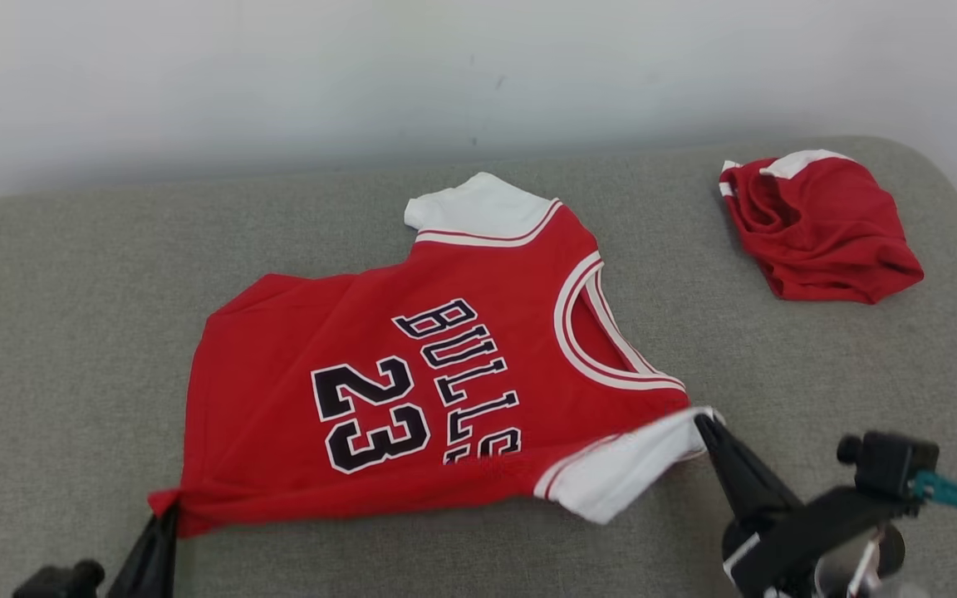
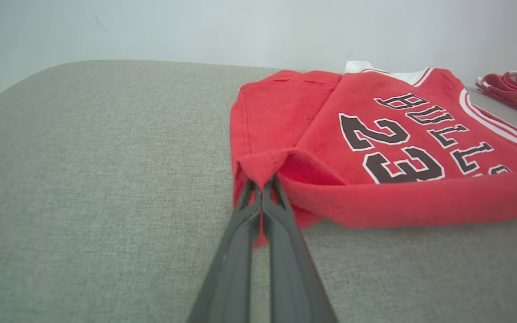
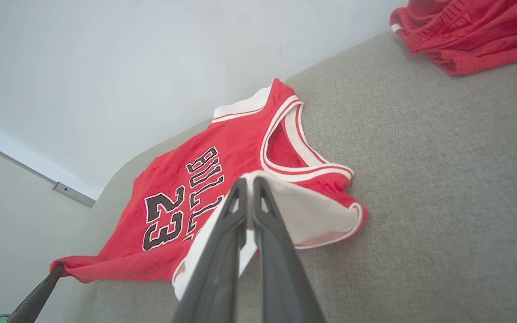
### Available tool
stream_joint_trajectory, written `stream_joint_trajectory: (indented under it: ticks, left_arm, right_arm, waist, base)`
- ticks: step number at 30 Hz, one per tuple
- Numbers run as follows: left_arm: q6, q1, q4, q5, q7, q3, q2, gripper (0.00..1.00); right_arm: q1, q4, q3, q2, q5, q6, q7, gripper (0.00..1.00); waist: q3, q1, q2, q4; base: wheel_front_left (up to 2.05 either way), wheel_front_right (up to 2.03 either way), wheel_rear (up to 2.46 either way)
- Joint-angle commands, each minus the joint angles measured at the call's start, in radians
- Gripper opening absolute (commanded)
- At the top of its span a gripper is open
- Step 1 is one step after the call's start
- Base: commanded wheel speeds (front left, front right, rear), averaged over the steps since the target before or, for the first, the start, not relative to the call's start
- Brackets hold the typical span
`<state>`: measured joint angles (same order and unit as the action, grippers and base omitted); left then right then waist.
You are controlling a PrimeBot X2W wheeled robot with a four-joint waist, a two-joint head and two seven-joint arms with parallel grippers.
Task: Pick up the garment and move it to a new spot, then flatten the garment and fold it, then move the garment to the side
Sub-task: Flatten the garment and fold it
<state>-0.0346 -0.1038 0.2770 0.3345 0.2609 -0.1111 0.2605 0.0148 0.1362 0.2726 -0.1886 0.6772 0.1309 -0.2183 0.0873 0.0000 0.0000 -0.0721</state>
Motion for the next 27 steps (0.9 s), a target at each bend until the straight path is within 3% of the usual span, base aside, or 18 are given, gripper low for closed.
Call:
stream_joint_trajectory:
  ticks: [1,13,27]
  left_arm:
    - [-0.008,-0.037,0.011,-0.004,-0.004,-0.004,0.013,0.00]
    - [-0.051,-0.268,0.152,-0.006,-0.051,-0.031,0.065,0.00]
    - [-0.075,-0.423,0.360,-0.004,-0.021,-0.075,0.057,0.00]
  right_arm:
    - [0.059,-0.032,0.007,-0.010,0.000,0.000,0.014,0.00]
    - [0.471,-0.412,0.106,0.013,0.039,0.000,0.095,0.00]
    - [0.737,-0.812,0.250,0.029,0.062,0.000,0.263,0.00]
  waist:
    - [0.017,0.0000,0.0000,-0.002]
    - [0.118,0.0000,0.0000,-0.002]
    - [0.168,0.0000,0.0000,0.010]
  base:
    - [0.00,0.00,0.00]
    - [0.00,0.00,0.00]
    - [0.00,0.00,0.00]
